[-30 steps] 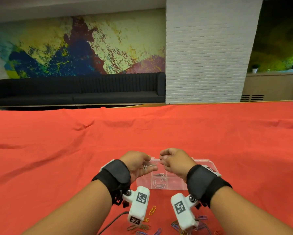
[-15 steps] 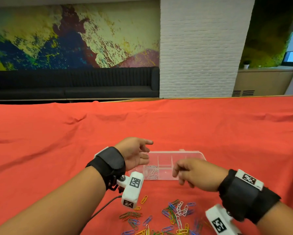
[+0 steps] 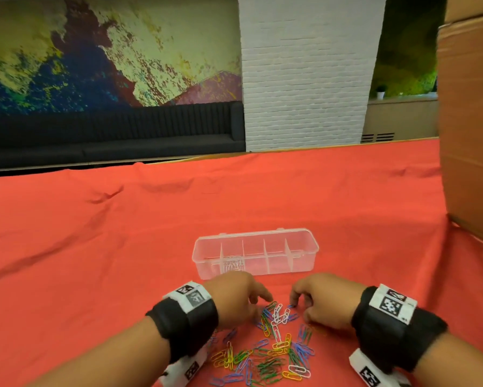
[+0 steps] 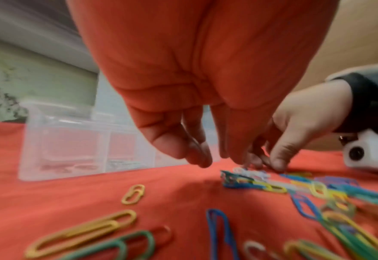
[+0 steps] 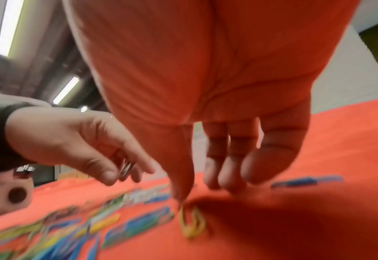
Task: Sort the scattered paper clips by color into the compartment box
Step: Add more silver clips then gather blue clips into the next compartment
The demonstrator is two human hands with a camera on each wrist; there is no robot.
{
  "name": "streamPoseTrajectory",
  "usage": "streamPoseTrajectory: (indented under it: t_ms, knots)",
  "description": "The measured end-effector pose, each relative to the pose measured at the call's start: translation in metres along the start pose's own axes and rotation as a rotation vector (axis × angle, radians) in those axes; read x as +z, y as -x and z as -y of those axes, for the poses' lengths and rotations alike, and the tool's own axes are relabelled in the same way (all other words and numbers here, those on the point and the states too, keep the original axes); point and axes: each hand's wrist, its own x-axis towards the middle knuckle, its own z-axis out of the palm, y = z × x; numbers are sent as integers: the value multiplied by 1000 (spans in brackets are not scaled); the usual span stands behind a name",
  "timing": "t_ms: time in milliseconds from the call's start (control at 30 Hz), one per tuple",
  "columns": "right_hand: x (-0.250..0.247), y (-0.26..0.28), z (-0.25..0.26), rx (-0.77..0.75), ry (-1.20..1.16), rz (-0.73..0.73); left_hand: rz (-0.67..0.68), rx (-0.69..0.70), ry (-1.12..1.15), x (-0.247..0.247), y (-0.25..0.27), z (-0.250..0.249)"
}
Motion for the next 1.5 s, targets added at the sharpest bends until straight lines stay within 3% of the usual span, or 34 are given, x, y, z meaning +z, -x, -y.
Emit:
streamPoseTrajectory:
  t_ms: [200,333,400,600,767,933,1133,1500]
  knots:
    - [8,-7,2,-34,-9,-26,1,29,-130,8,-4,-5]
    - [9,-6,-3,-57,-10,-174,-54,-86,46,3,2,12]
    - [8,-4,-4,-75,-29,-258,-73,-151,235,0,6,22]
    - [7,0,-1,-114,-55,-287,8,-438,1264,-8,25,40]
    - [9,-3,4,-139,16,-176,-11,-501,1581,-6,30,49]
    - [14,-4,9,-145,75,-155,-41,-446,1502,-6,34,52]
    - [13,-1,12,-163,104,-113,-50,-497,1433,-12,38,57]
    - [15,1,16,-181,102,-146,-121,-405,1157,-10,42,63]
